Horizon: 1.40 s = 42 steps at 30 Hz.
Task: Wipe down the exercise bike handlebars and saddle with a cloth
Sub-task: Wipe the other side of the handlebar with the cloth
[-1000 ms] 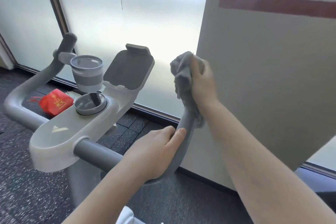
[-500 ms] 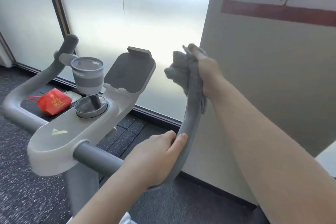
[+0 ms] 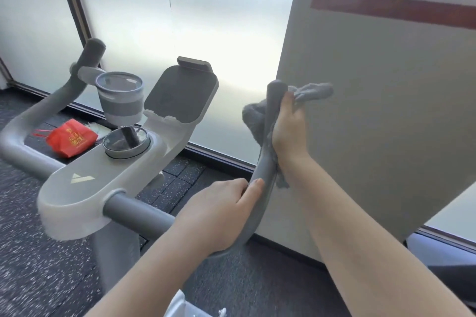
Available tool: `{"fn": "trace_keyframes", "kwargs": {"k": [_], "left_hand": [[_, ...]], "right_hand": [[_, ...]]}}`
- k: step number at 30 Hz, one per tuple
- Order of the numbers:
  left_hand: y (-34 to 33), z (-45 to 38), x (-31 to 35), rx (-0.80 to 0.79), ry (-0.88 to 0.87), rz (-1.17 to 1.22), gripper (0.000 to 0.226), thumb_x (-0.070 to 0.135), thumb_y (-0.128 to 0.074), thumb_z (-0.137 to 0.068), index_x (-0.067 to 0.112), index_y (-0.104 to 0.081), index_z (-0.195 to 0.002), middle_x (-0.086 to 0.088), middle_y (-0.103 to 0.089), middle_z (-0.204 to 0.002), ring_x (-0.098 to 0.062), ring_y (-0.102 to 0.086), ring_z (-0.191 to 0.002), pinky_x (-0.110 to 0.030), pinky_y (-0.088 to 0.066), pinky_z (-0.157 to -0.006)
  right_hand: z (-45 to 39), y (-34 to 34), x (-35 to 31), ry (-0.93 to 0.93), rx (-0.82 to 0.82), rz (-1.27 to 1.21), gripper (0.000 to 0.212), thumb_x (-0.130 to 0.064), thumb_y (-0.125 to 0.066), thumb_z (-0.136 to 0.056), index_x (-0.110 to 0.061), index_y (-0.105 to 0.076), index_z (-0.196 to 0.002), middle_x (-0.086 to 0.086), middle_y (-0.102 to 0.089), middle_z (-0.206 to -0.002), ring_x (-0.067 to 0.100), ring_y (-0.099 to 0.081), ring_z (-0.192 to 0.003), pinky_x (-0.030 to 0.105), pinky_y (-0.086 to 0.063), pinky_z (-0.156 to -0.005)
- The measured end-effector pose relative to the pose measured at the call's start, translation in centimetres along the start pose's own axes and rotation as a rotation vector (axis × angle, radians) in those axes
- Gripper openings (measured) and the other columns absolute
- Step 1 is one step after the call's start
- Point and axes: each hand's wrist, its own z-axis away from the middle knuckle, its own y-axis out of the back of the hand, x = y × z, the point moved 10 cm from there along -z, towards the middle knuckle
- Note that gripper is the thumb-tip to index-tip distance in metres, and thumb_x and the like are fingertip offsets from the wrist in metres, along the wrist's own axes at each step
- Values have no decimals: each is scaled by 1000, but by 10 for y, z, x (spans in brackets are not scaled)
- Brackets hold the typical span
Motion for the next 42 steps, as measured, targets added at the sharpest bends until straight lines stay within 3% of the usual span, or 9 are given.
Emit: {"fn": "trace_keyframes", "kwargs": {"k": [3, 9, 13, 16, 19, 23, 29, 37, 42], "left_hand": [[0, 1, 4, 6, -48, -33, 46, 54, -19, -97, 23, -45, -73, 3, -58, -83, -22, -56, -86, -44, -47, -81], [17, 1, -9, 124, 31, 172, 33, 40, -28, -78, 28, -54, -63, 6, -55, -62, -23, -55, -72, -43, -49, -75], [40, 13, -25, 375, 100, 361, 31, 37, -34, -77, 35, -64, -72, 10, -60, -57, -17, -57, -65, -40, -51, -71], [45, 21, -24, 433, 121, 169, 25, 33, -36, -84, 31, -60, -76, 8, -61, -66, -20, -58, -74, -39, -49, -71], [44, 29, -27, 450, 144, -62, 23, 24, -40, -91, 29, -48, -71, 3, -64, -79, -23, -53, -78, -37, -40, -68], [46, 51, -45, 490, 29, -156, 28, 35, -26, -84, 26, -48, -71, 5, -57, -66, -24, -58, -75, -38, -45, -78], [51, 76, -55, 655, -55, -201, 38, 34, -28, -88, 21, -64, -86, 8, -65, -88, -13, -55, -95, -33, -18, -112], [45, 86, -56, 692, -9, -163, 41, 31, -27, -93, 19, -64, -79, 6, -61, -87, -19, -53, -102, -54, -32, -102], [47, 92, -56, 744, -86, 104, 42, 35, -28, -93, 26, -70, -93, 13, -65, -94, -9, -50, -110, -50, -25, -105]], "right_hand": [[51, -3, -21, 347, -50, 256, 43, -40, -34, -98, -26, -38, -139, -3, -43, -140, 15, -41, -128, 36, -34, -107], [48, -23, -39, 708, -383, 839, 52, -47, -26, -96, -26, -64, -123, -4, -34, -153, 22, 5, -148, 44, 5, -119], [52, -32, -51, 987, -442, 1015, 53, -42, -31, -100, -20, -78, -88, -3, -69, -96, 25, -24, -145, 48, -9, -118], [80, -32, -46, 930, -478, 936, 59, -38, -29, -100, -16, -75, -70, -2, -66, -66, 21, -56, -107, 46, -31, -108], [124, -28, -36, 756, -453, 833, 47, -34, -33, -98, -18, -71, -75, 0, -63, -67, 22, -55, -84, 42, -40, -94], [199, -35, -33, 660, -364, 910, 42, -38, -35, -93, -13, -68, -88, 0, -61, -83, 23, -50, -101, 41, -25, -109], [174, -36, -42, 905, -998, 861, 31, -38, -25, -101, -36, -53, -87, -8, -67, -94, 15, -57, -101, 40, -32, -104], [112, -19, -33, 848, -322, 753, 44, -26, -35, -95, -15, -62, -62, -3, -64, -69, 20, -60, -82, 38, -31, -107], [158, -23, -39, 812, -208, 845, 41, -22, -38, -89, -12, -61, -57, 3, -61, -59, 26, -58, -74, 47, -34, -102]]}}
